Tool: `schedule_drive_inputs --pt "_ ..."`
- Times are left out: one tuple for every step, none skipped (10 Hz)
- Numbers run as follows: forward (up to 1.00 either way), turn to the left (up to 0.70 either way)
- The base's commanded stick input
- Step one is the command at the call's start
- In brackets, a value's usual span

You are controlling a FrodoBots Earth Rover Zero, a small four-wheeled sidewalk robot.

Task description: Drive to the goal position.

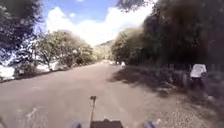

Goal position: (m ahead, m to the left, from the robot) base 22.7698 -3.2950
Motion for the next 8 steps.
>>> schedule_drive_inputs --pt "0.7 0.0" --pt "0.7 0.0" --pt "0.7 0.0" --pt "0.7 0.0" --pt "0.7 0.0" --pt "0.7 0.0" --pt "0.7 0.0" --pt "0.7 0.0"
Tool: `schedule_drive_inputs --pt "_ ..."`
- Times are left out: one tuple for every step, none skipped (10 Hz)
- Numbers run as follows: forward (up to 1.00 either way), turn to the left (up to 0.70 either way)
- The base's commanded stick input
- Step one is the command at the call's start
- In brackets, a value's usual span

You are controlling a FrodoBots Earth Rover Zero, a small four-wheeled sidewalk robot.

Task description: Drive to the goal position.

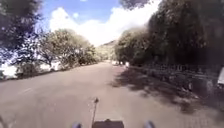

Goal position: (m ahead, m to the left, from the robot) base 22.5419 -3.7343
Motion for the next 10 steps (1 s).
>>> schedule_drive_inputs --pt "0.7 0.0" --pt "0.7 0.0" --pt "0.7 0.0" --pt "0.7 0.0" --pt "0.7 0.0" --pt "0.7 0.0" --pt "0.7 0.0" --pt "0.7 0.0" --pt "0.7 0.0" --pt "0.7 0.0"
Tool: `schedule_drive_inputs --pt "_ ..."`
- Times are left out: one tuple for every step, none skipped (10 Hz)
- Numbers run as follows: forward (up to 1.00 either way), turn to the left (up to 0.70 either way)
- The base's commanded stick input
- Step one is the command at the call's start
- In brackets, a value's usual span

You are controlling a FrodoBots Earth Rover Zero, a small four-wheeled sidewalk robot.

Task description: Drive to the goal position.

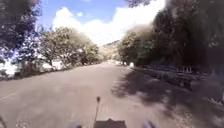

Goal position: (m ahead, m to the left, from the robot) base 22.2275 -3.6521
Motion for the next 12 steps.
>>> schedule_drive_inputs --pt "0.7 0.0" --pt "0.7 0.0" --pt "0.7 0.0" --pt "0.7 0.0" --pt "0.7 0.0" --pt "0.7 0.0" --pt "0.7 0.0" --pt "0.7 0.0" --pt "0.7 0.0" --pt "0.7 0.0" --pt "0.7 0.0" --pt "0.7 -0.35"
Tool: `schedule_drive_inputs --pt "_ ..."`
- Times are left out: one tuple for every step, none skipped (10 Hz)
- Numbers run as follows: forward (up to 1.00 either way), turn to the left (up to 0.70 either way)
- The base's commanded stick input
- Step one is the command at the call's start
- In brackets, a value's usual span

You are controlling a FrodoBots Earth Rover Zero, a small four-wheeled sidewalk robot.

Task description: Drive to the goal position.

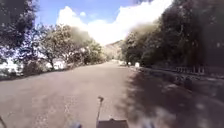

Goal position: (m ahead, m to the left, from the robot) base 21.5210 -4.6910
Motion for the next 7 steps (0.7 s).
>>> schedule_drive_inputs --pt "0.7 -0.35" --pt "0.7 -0.35" --pt "0.7 -0.24" --pt "0.7 -0.11" --pt "0.7 0.0" --pt "0.7 0.0" --pt "0.7 0.0"
